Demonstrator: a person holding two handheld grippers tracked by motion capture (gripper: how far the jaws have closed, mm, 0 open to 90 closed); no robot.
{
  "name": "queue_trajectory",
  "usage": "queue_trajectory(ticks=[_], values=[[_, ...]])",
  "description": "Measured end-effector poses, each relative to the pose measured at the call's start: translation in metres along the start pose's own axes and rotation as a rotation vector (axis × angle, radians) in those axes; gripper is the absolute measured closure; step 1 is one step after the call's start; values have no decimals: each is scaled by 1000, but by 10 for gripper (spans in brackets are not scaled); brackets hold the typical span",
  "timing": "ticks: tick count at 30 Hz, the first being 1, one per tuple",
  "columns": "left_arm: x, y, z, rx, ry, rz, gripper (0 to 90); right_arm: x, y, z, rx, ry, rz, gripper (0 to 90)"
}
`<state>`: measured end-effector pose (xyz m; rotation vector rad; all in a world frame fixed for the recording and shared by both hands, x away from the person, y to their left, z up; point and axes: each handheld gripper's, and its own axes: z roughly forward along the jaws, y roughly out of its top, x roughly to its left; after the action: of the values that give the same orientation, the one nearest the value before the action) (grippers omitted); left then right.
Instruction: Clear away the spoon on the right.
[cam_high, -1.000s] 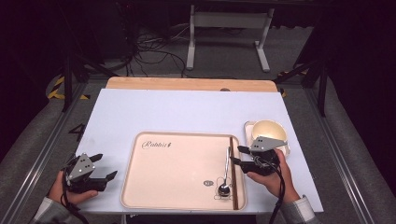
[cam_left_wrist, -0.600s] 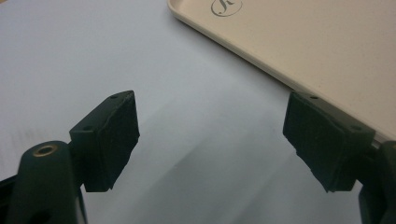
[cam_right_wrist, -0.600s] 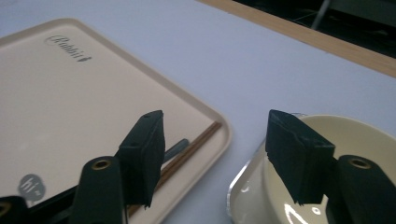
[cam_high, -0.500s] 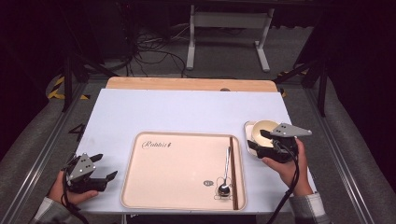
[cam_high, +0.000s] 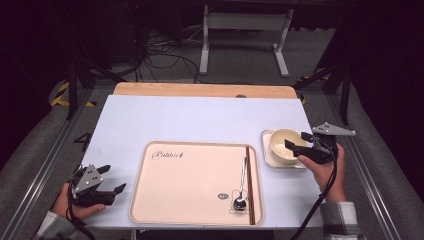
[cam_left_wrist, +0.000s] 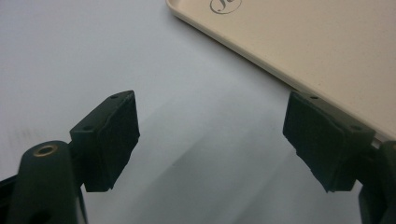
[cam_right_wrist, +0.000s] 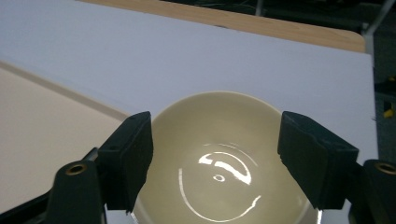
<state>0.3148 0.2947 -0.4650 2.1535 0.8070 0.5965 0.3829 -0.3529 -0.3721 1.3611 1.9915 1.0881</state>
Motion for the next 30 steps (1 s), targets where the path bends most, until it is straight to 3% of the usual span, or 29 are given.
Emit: queue_trajectory(ticks=[5,11,14,25,30], values=[[0,-2,-1,1,2,-9,193,-27,-5,8,21,-32,106,314],[0,-2,0,3,1,-11,193,-50,-18,22,84,-12,219,377],[1,-2,0,8,3,-8,193,-55,-23,26,107,-15,238,398],[2,-4,-2,6,3,-12,193,-64,-34,39,156,43,300,480],[2,-4,0,8,-5,-19,193,-66,-36,41,154,73,320,523]])
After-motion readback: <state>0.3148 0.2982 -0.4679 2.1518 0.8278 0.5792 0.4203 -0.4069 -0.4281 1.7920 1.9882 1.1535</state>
